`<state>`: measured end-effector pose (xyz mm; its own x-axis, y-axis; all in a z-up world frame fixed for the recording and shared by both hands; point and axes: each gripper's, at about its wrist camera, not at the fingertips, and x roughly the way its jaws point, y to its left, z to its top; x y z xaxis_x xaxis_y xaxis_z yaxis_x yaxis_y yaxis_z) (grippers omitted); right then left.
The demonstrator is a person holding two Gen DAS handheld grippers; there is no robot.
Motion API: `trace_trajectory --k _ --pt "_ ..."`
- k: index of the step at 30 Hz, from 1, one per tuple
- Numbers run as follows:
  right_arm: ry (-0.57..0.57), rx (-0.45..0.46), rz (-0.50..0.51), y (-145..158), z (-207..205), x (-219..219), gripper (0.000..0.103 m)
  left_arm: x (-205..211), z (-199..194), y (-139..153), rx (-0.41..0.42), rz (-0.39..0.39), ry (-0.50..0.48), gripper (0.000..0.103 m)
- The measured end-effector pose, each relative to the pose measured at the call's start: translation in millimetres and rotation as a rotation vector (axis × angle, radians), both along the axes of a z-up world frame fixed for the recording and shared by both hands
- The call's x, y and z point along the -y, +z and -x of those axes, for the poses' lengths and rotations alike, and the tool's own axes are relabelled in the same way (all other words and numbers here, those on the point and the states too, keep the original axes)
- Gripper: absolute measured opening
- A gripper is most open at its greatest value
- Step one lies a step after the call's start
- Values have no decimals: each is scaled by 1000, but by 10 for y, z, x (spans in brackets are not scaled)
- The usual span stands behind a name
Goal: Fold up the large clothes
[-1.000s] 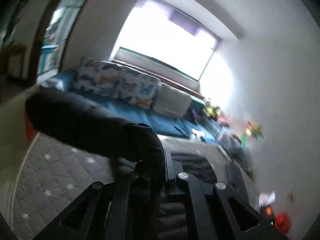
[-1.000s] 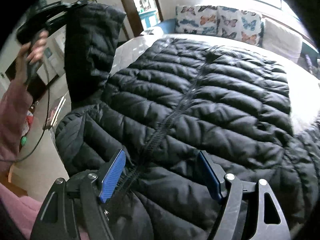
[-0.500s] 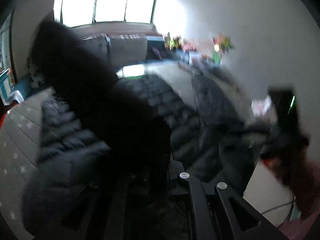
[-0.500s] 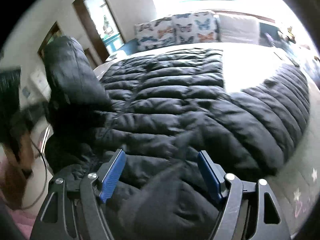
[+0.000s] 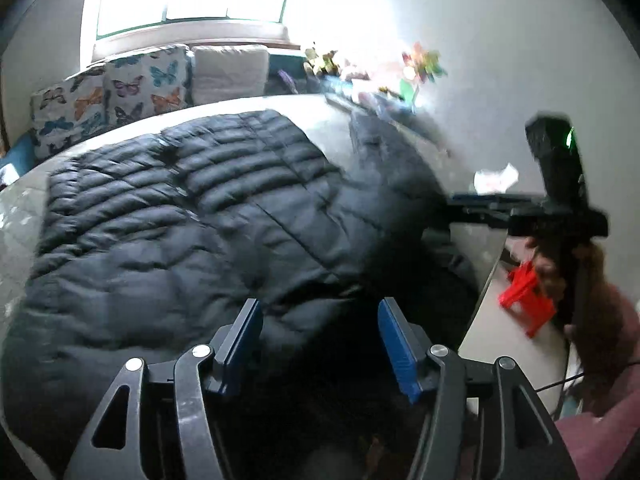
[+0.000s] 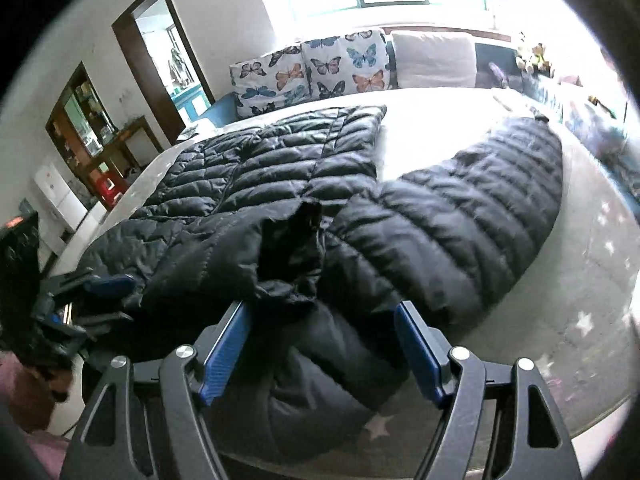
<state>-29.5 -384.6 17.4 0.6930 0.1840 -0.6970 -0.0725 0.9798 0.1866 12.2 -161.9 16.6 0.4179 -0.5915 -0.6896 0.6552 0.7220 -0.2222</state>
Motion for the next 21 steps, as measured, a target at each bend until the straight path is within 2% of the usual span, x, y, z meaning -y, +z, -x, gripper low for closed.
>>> trace_trajectory --k 4,6,9,13,16,21 --pt "19 85 37 255 8 -56 81 -623 -119 464 26 41 135 64" --pt "45 135 21 382 -26 -124 81 -987 -238 558 44 47 238 64" --pt "120 135 5 404 -166 -311 81 -1396 -471 547 18 42 345 64" --pt "227 96 26 262 -407 -680 81 -1699 -732 300 -55 33 411 64" --pt "287 53 38 94 -505 -884 81 -1769 -786 60 -103 34 407 64" --pt "279 -70 98 -327 -584 -948 81 -1743 -721 -220 -91 11 393 64"
